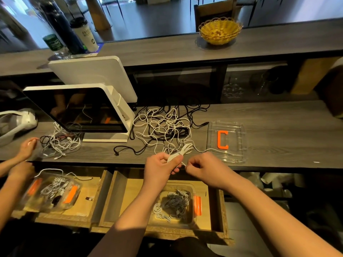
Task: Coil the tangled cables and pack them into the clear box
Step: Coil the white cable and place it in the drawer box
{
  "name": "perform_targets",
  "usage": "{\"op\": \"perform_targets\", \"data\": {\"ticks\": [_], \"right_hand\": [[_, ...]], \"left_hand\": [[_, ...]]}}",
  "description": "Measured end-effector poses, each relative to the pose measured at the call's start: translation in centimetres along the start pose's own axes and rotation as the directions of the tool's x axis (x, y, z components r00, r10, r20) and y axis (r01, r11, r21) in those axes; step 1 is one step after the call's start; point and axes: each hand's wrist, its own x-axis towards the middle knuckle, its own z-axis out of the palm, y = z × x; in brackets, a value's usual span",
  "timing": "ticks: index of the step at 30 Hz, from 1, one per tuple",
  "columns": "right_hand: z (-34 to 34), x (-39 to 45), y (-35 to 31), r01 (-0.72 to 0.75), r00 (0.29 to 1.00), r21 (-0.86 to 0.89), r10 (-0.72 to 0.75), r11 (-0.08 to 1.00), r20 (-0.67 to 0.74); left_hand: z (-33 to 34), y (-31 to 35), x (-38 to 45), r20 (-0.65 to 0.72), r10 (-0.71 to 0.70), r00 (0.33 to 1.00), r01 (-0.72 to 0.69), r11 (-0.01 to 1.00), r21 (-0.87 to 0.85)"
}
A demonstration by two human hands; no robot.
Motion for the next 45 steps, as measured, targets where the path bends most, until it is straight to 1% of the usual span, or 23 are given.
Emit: {"op": "perform_targets", "data": {"ticks": [1,3,6,9,11,13,15,17,19,21,23,25,27,29,31,33,36,39,42,43,45], "right_hand": [[-0.2,0.0,-0.1,0.010,1.000,-0.004,-0.010,1.000,-0.015],[-0.6,0.1,-0.3,0.037,0.998,-0.036,-0.039,0.999,-0.050],[-1.0,0.2,-0.4,0.073,0.994,-0.097,-0.081,0.993,-0.080],[-1.6,0.4,0.2,0.113,0.986,-0.161,-0.131,0.980,-0.102],[-2.2,0.7,0.8,0.126,0.981,-0.170,-0.149,0.977,-0.127],[-2.6,0.9,1.2,0.127,0.981,-0.166,-0.149,0.978,-0.125],[-2.9,0.9,1.6,0.113,0.986,-0.118,-0.126,0.987,-0.111],[-3.1,0.8,2.0,0.093,0.987,-0.045,-0.099,0.995,-0.130],[-3.1,0.7,2.2,0.093,0.982,0.043,-0.085,0.995,-0.172],[-3.1,0.6,1.9,0.120,0.974,0.151,-0.087,0.981,-0.208],[-3.0,0.8,1.6,0.152,0.965,0.174,-0.108,0.973,-0.238],[-2.6,1.0,1.6,0.137,0.967,0.149,-0.099,0.979,-0.236],[-2.2,0.9,1.7,0.099,0.979,0.146,-0.070,0.984,-0.193],[-1.6,0.8,1.7,0.073,0.987,0.120,-0.055,0.990,-0.148],[-0.7,0.8,1.4,0.054,0.992,0.084,-0.044,0.995,-0.117],[0.3,0.8,1.2,0.033,0.995,0.074,-0.026,0.997,-0.093],[1.1,0.7,1.0,0.026,0.997,0.049,-0.022,0.998,-0.073],[0.9,0.7,0.6,0.036,0.998,0.030,-0.034,0.999,-0.061],[0.5,0.2,0.3,0.041,0.997,0.043,-0.039,0.998,-0.061],[0.3,-0.1,0.1,0.040,0.997,0.061,-0.036,0.997,-0.070],[-0.1,-0.5,-0.3,0.050,0.994,0.123,-0.038,0.991,-0.100]], "left_hand": [[0.0,-0.1,0.1,-0.015,0.008,1.000,-0.008,1.000,0.002],[0.0,-0.4,0.2,0.009,0.020,1.000,-0.020,0.999,0.033],[0.0,-0.3,0.3,0.112,0.022,0.993,-0.036,0.992,0.123],[0.0,0.3,0.5,0.211,0.033,0.977,-0.087,0.964,0.252],[-0.2,0.8,0.5,0.291,0.012,0.957,-0.121,0.926,0.358],[-0.5,1.2,0.5,0.388,-0.036,0.921,-0.127,0.914,0.387],[-0.9,1.7,0.3,0.496,-0.083,0.865,-0.080,0.951,0.299],[-1.4,2.3,0.0,0.576,-0.099,0.812,-0.018,0.981,0.193],[-1.9,2.6,-0.6,0.607,-0.089,0.790,0.074,0.996,0.049],[-1.9,2.7,-1.2,0.603,-0.078,0.794,0.191,0.974,-0.126],[-1.6,2.9,-1.6,0.567,-0.065,0.821,0.270,0.920,-0.285],[-1.2,2.6,-1.6,0.480,-0.067,0.875,0.303,0.848,-0.435],[-0.8,2.1,-1.3,0.357,-0.089,0.930,0.279,0.803,-0.527],[-0.4,1.3,-0.9,0.223,-0.128,0.966,0.231,0.812,-0.536],[0.1,0.4,-0.9,0.109,-0.169,0.979,0.202,0.829,-0.521],[0.7,-0.2,-1.1,0.025,-0.203,0.979,0.188,0.845,-0.500],[1.5,-0.9,-1.6,-0.086,-0.206,0.975,0.152,0.897,-0.415],[1.8,-1.2,-1.7,-0.190,-0.121,0.974,0.061,0.954,-0.294],[1.6,-1.3,-1.4,-0.254,-0.019,0.967,-0.015,0.991,-0.131],[1.4,-1.3,-1.3,-0.258,0.014,0.966,-0.035,0.996,-0.078],[0.9,-1.2,-1.3,-0.222,0.064,0.973,-0.064,0.998,0.009]]}}
